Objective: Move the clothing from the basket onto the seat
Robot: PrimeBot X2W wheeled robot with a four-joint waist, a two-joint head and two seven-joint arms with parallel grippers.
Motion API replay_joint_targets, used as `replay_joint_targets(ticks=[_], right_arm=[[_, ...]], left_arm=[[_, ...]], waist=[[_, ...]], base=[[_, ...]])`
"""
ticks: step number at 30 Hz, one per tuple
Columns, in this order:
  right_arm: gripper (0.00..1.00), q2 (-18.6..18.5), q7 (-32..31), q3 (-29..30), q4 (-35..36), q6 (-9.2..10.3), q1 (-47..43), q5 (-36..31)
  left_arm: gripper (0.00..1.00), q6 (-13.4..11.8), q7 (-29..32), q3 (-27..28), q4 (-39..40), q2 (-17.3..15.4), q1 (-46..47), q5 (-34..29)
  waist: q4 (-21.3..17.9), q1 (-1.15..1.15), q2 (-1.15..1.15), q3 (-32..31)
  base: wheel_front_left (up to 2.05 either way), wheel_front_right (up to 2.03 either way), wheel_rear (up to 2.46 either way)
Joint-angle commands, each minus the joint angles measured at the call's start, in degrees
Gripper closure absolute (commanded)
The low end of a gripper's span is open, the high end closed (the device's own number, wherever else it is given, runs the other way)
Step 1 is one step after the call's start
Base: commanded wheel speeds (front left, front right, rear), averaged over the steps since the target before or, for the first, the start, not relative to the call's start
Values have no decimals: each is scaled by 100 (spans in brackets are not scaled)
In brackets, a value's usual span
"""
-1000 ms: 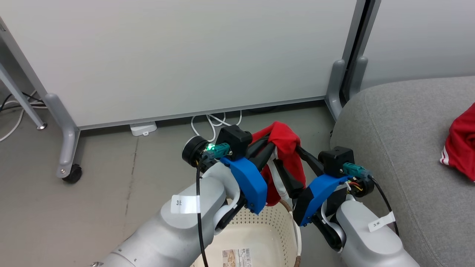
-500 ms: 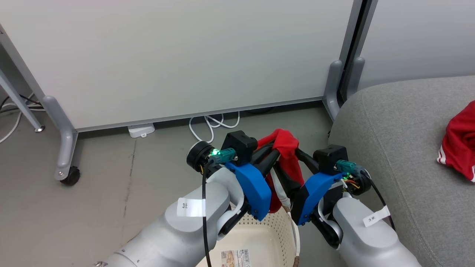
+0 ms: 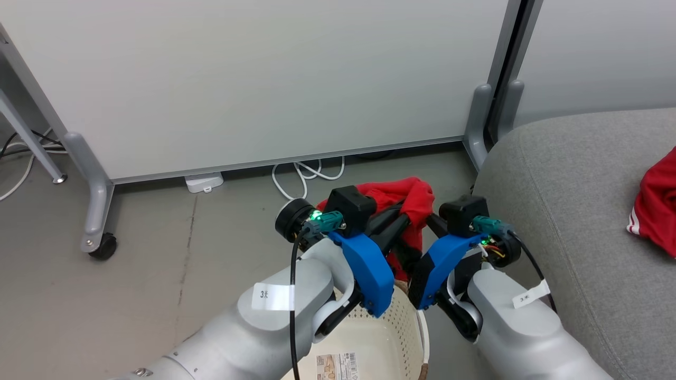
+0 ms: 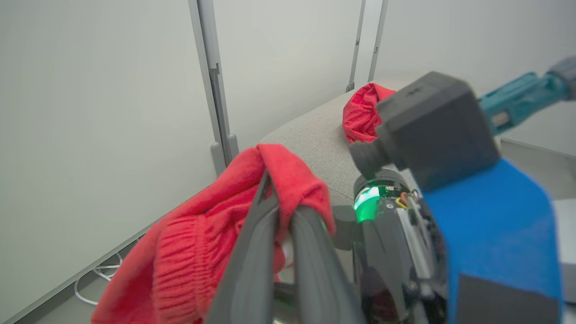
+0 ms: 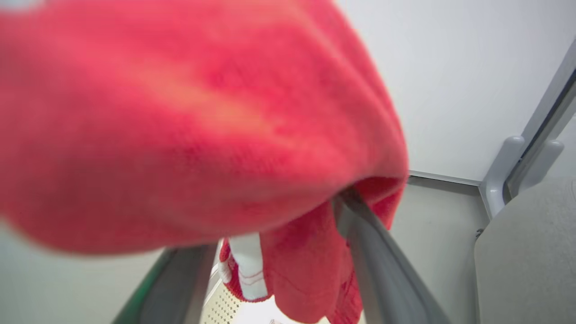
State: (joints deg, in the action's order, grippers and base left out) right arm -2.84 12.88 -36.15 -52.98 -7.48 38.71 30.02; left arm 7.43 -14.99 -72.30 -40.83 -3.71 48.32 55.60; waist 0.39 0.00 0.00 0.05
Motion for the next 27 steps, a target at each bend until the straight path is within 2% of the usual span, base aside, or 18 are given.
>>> replay_joint_targets(ticks=[1, 10, 11, 12, 13, 27], right_arm=[[0, -9, 87, 68, -71, -3, 133, 40], [0, -8, 198, -17, -206, -3, 279, 296], [29, -7, 203, -67, -190, -3, 271, 340], [85, -7, 209, -106, -187, -3, 286, 374], [100, -8, 214, -157, -178, -3, 301, 407], [100, -8, 243, -419, -254, -3, 345, 650]], left_arm=[[100, 5, -30, -14, 14, -55, 28, 43], [100, 5, -30, -79, 85, -78, 39, 145], [100, 5, -30, -83, 92, -77, 47, 153], [100, 5, -30, -88, 96, -76, 59, 160], [100, 5, -30, -93, 101, -75, 74, 161], [100, 5, -30, 5, -2, -133, 121, 119]], waist=[[5, 0, 0, 4], [3, 0, 0, 42], [2, 0, 0, 45], [1, 0, 0, 47], [2, 0, 0, 50], [-86, 0, 0, 17]], base=[[0, 0, 0], [0, 0, 0], [0, 0, 0], [0, 0, 0], [0, 0, 0], [0, 0, 0]])
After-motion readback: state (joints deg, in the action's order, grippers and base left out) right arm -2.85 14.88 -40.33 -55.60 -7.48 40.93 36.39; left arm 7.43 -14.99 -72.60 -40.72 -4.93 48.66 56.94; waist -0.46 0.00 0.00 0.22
